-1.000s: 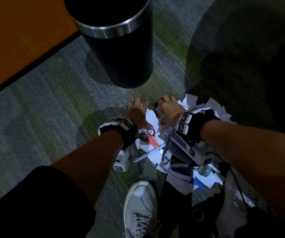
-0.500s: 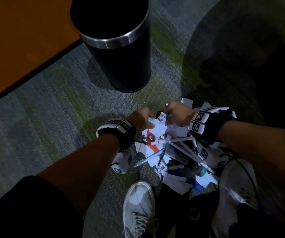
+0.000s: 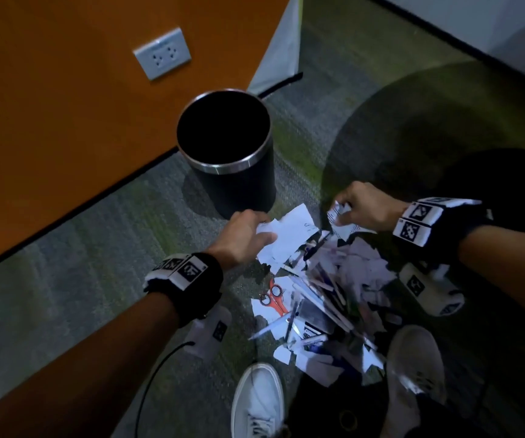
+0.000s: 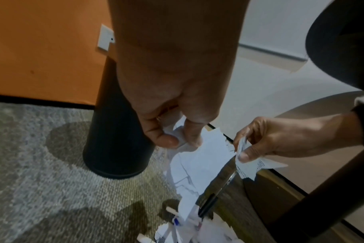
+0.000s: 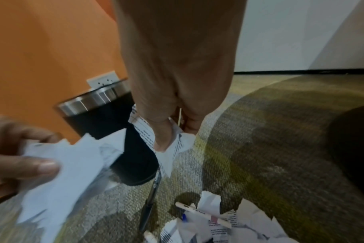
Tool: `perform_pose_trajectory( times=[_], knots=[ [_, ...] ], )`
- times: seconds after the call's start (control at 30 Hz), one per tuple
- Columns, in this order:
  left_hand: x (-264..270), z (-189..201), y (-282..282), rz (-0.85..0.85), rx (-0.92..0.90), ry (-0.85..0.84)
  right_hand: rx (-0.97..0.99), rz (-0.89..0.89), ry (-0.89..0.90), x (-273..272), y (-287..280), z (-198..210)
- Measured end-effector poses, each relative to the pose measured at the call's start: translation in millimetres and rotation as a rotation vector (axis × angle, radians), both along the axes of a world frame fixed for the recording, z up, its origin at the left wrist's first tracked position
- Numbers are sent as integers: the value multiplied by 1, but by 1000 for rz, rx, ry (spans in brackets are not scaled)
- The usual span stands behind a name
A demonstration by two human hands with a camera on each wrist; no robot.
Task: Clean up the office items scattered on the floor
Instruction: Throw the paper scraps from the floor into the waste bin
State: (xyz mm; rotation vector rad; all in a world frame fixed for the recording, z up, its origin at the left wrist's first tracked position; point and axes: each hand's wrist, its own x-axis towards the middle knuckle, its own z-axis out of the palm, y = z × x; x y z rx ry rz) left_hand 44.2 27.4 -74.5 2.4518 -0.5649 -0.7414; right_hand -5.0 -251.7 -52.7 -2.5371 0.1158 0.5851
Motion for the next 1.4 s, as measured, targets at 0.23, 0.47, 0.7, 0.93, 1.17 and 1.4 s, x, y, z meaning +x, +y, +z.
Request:
perform_pose_trajectory(
  times=[0.23, 0.47, 0.7, 0.93, 1.17, 1.4],
  knots=[
    [-35, 34, 9, -7, 24, 78, -80, -28, 83, -35, 21, 11],
    [-78, -15, -3, 158, 29, 253, -105, -27, 253, -58, 35, -47],
    [-62, -9, -1, 272, -107, 264, -32, -54, 217, -48, 21, -36],
    [-17, 96, 15, 208, -270, 21, 200, -126, -7, 19, 39, 63],
    [52, 157, 24, 430, -416, -81, 316, -331, -224, 86, 82, 143],
    [107, 127, 8, 719, -506, 103, 362, -610, -267, 150, 110, 112]
  ],
)
